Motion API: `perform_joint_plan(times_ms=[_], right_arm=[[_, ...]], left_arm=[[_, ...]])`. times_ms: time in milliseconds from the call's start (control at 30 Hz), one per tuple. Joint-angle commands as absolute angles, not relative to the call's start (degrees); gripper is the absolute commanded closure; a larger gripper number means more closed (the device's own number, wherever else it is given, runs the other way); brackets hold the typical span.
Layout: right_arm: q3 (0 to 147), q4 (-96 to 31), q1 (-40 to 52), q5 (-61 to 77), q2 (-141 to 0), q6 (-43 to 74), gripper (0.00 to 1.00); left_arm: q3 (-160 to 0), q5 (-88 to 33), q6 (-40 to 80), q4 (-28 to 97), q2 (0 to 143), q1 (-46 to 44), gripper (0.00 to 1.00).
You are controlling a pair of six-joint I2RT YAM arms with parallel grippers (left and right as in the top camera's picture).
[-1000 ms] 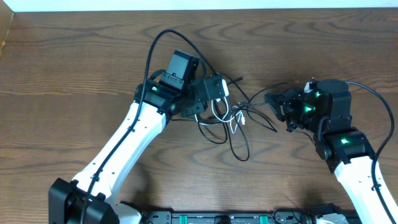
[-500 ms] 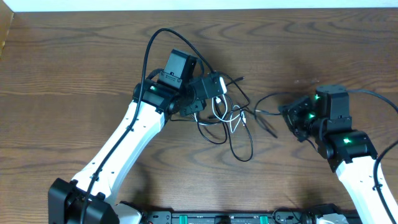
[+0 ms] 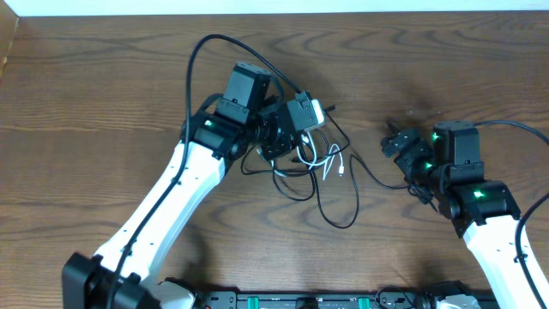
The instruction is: Untangle cables
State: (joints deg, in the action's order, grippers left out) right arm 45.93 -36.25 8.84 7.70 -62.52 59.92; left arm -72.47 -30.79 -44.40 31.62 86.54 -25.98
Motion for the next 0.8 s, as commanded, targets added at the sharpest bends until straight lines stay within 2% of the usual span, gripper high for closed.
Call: perform_joint_plan(times_ms=[0,267,400,500,533,600,733,767], right_arm=[[46.76,-34.72,8.99,11.18,-62.70,51.72,0.01],[46.76,-32.88,12.60,12.60,-62.70,45.80,0.01],[46.76,-30.72,15.81,12.58,-62.72,39.97,0.01],[46.74,-27.59,18.76,12.05,-63.61,33.04,0.12],[46.74,-25.56,20.29,10.94,-65.01,30.20,0.17],[46.72,-23.55,21.54,9.04,-67.22,29.52,0.17],[46.72,-18.11,23.14,8.69,-73.60,27.94,0.13],[46.72,-16.64,23.49,8.69,-75.20,27.35,0.12]], left_arm=[[-72.25,-35.62,-37.82,29.39,81.21,-25.78,0.92],[-72.25,-35.33,-37.21,28.12,73.17,-25.78,0.92],[-72.23,-30.72,-37.21,29.12,73.14,-25.78,0.92],[-72.23,-26.37,-37.19,30.72,74.19,-25.78,0.92],[-72.23,-23.79,-37.19,31.73,75.37,-25.78,0.91],[-72.23,-20.99,-37.19,32.84,76.75,-25.78,0.78],[-72.23,-16.27,-37.17,35.70,80.20,-25.76,0.77],[-72.23,-15.49,-37.15,36.21,81.25,-25.76,0.73]])
